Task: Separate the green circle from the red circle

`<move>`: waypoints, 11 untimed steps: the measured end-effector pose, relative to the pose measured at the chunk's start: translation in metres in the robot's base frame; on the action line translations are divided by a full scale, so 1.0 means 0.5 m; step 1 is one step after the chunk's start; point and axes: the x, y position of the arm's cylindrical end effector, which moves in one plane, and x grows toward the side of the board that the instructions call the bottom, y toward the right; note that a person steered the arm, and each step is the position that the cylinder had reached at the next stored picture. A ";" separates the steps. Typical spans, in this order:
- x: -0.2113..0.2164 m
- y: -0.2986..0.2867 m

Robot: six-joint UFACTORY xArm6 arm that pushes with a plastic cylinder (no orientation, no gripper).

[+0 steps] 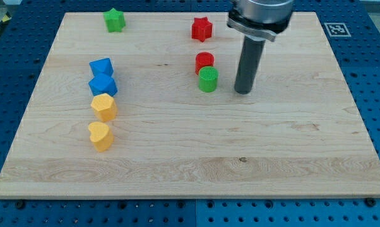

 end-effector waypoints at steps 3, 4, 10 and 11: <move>-0.016 -0.126; -0.046 -0.126; -0.095 -0.314; -0.141 -0.317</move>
